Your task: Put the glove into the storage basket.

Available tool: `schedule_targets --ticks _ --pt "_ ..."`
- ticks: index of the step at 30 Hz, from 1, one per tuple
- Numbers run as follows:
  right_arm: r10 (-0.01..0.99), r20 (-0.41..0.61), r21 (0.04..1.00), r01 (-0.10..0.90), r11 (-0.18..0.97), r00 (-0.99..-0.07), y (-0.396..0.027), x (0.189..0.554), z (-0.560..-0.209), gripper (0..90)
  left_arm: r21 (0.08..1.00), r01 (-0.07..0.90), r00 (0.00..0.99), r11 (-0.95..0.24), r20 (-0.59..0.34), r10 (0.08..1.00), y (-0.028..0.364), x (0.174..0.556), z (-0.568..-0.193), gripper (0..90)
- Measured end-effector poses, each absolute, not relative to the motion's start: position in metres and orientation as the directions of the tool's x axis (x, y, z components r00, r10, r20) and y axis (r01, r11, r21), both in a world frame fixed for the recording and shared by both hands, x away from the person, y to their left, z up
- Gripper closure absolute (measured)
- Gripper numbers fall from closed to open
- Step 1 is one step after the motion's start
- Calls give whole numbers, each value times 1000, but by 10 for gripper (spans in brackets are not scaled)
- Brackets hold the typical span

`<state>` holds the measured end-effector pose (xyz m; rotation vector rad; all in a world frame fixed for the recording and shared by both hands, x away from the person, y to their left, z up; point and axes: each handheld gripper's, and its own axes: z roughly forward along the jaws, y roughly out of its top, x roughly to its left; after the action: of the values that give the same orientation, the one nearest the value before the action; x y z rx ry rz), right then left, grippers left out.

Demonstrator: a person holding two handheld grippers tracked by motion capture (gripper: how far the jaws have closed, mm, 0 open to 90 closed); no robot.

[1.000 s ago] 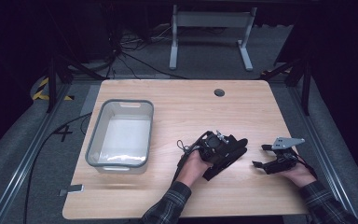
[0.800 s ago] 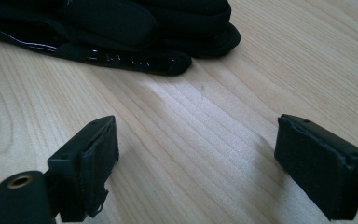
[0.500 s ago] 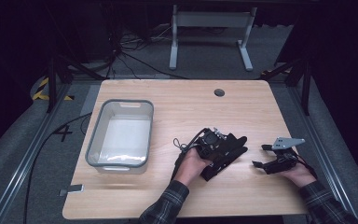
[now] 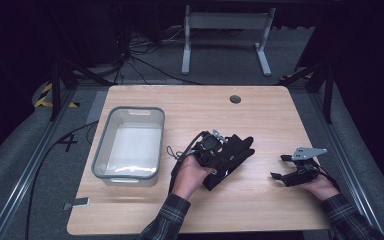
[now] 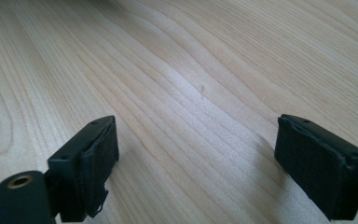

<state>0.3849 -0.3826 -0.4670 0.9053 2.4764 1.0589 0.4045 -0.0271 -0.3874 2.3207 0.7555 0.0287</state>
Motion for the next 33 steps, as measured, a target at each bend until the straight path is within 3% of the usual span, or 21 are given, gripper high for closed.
schedule_targets --ticks 11,22,33 --pt "654 -26 729 433 530 -756 -382 385 -467 140 640 536 793 -550 -159 588 16 403 -364 692" --pt "666 -32 716 448 536 -745 -381 386 -467 65 659 572 735 -489 -146 663 58 405 -346 691" --pt "665 -29 715 449 535 -746 -381 386 -467 63 677 624 635 -390 -149 758 117 404 -335 691"
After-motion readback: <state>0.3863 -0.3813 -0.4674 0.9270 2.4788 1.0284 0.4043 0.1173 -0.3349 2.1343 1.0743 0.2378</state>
